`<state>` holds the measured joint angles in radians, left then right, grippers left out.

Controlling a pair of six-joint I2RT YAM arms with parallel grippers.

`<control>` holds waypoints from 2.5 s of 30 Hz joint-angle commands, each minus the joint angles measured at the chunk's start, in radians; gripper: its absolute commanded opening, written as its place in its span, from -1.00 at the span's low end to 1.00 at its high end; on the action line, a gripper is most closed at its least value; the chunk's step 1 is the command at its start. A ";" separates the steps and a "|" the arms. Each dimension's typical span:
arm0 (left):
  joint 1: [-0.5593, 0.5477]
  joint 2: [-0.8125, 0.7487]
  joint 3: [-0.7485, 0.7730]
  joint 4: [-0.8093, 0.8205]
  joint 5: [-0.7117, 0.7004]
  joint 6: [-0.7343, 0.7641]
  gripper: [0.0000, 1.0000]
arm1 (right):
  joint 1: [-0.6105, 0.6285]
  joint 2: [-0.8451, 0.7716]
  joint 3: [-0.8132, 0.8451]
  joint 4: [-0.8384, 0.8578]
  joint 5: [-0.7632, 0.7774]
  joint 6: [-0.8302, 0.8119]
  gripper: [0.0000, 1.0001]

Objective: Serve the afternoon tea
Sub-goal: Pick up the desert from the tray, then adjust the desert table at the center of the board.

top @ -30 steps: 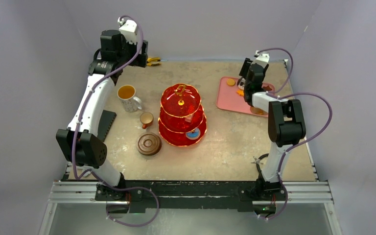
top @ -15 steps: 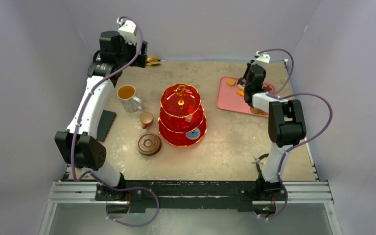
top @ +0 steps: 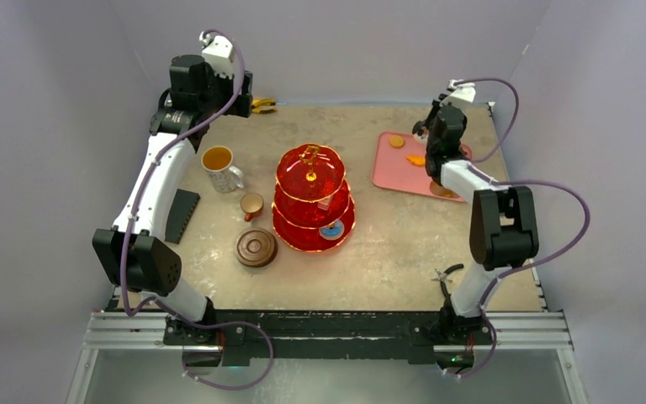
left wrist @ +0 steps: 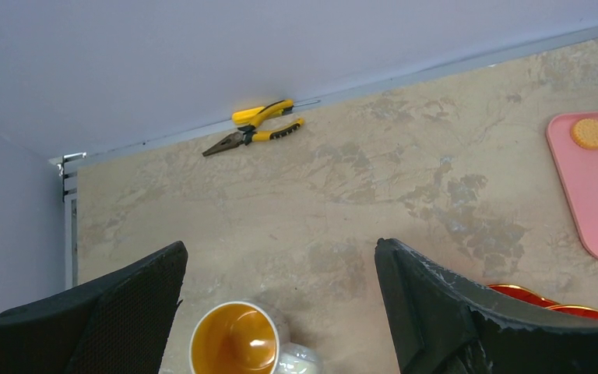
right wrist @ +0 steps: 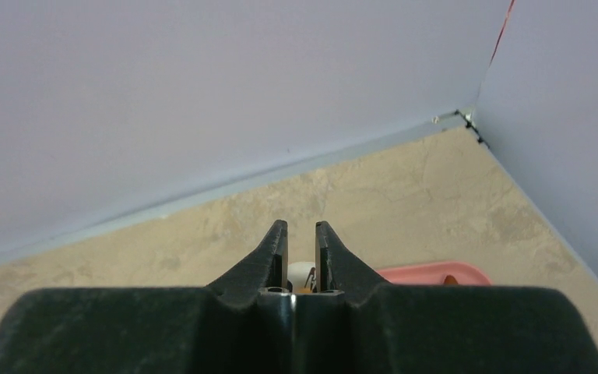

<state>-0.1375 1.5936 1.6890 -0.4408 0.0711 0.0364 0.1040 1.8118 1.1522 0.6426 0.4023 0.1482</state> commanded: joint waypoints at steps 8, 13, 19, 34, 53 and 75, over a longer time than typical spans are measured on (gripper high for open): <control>0.001 -0.057 -0.005 0.034 0.000 -0.023 0.80 | 0.229 -0.438 -0.103 -0.228 -0.034 0.037 -1.00; 0.001 -0.065 -0.010 0.023 0.027 -0.028 0.80 | 0.350 -0.594 -0.176 -0.364 -0.068 0.093 -1.00; 0.000 -0.075 -0.015 -0.045 0.286 0.038 0.80 | 0.411 -0.765 -0.243 -0.482 -0.128 0.156 -1.00; -0.165 -0.003 0.087 -0.221 0.688 0.185 0.93 | 0.488 -0.965 -0.275 -0.669 -0.328 0.235 -1.00; -0.194 0.077 0.356 -0.716 0.814 0.575 0.95 | 0.534 -0.927 -0.230 -0.665 -0.329 0.228 -1.00; -0.452 -0.148 -0.055 -0.011 0.239 -0.094 -0.47 | 0.543 -0.965 -0.240 -0.676 -0.259 0.219 -1.00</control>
<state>-0.5285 1.4803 1.6444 -0.5125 0.4839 -0.0414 0.6415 0.8764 0.8768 -0.0605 0.1104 0.3737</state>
